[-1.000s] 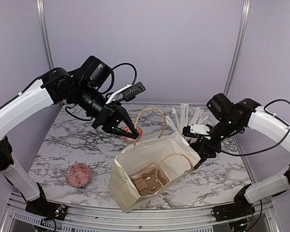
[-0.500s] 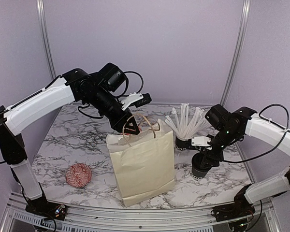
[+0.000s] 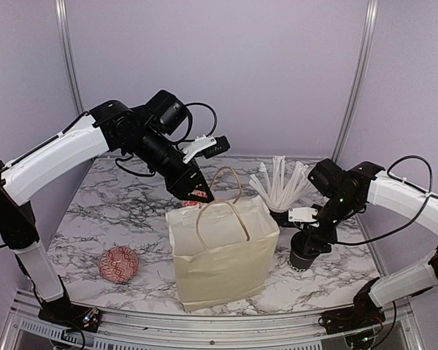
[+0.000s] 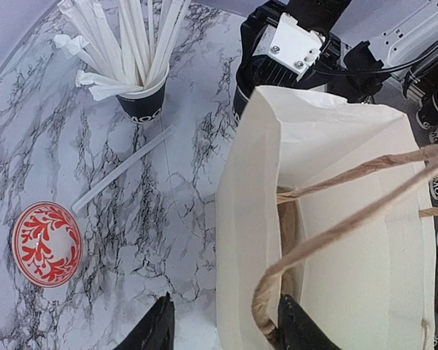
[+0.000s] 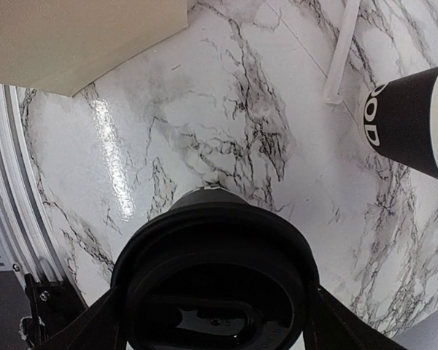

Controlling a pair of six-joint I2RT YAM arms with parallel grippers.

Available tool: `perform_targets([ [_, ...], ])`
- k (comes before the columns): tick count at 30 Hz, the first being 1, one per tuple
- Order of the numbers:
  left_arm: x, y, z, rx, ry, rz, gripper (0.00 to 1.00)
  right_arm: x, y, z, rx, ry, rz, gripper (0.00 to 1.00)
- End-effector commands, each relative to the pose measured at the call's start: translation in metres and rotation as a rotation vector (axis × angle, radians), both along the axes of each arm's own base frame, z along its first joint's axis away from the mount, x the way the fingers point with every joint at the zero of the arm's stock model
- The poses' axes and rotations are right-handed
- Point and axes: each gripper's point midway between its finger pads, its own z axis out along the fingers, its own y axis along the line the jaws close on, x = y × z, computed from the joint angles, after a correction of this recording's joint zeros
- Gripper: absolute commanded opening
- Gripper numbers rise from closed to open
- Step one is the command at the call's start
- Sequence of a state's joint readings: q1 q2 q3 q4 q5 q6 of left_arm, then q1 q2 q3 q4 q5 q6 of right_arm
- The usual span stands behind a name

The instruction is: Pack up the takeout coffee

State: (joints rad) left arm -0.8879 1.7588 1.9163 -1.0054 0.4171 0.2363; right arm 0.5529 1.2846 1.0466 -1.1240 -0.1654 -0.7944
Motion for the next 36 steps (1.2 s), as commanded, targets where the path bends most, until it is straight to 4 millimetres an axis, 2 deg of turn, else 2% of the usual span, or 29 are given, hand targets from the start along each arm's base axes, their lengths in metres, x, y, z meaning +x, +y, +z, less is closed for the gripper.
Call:
perform_targets([
  [1, -0.015, 0.006, 0.034, -0.068, -0.037, -0.024, 0.54, -0.004, -0.006, -0.010, -0.054, 0.050, -0.004, 0.80],
  [5, -0.016, 0.011, 0.035, -0.064, -0.047, -0.007, 0.58, -0.006, -0.007, -0.014, -0.068, 0.072, -0.003, 0.77],
  [7, -0.018, 0.014, 0.036, -0.064, -0.046, -0.002, 0.61, -0.008, -0.007, -0.015, -0.073, 0.093, -0.003, 0.72],
  [12, -0.028, 0.019, 0.037, -0.075, -0.027, -0.019, 0.66, -0.003, 0.002, 0.006, -0.016, 0.066, 0.000, 0.65],
  [20, -0.042, 0.026, 0.027, -0.068, 0.027, -0.042, 0.67, -0.004, 0.030, 0.073, 0.193, 0.007, 0.019, 0.60],
  [24, -0.040, 0.023, 0.015, -0.038, 0.042, -0.027, 0.61, -0.002, 0.034, 0.101, 0.253, -0.060, 0.016, 0.59],
  [27, -0.042, 0.019, 0.013, -0.038, 0.063, -0.037, 0.50, 0.009, 0.033, 0.126, 0.292, -0.137, 0.003, 0.58],
  [29, -0.043, 0.017, 0.011, -0.042, 0.078, -0.046, 0.42, 0.021, 0.033, 0.151, 0.326, -0.219, -0.018, 0.58],
  [33, -0.044, 0.013, 0.009, -0.042, 0.103, -0.047, 0.26, 0.035, 0.047, 0.221, 0.459, -0.375, 0.000, 0.57],
  [36, -0.043, 0.010, 0.007, -0.036, 0.115, -0.047, 0.14, 0.030, 0.062, 0.264, 0.583, -0.428, 0.067, 0.57],
])
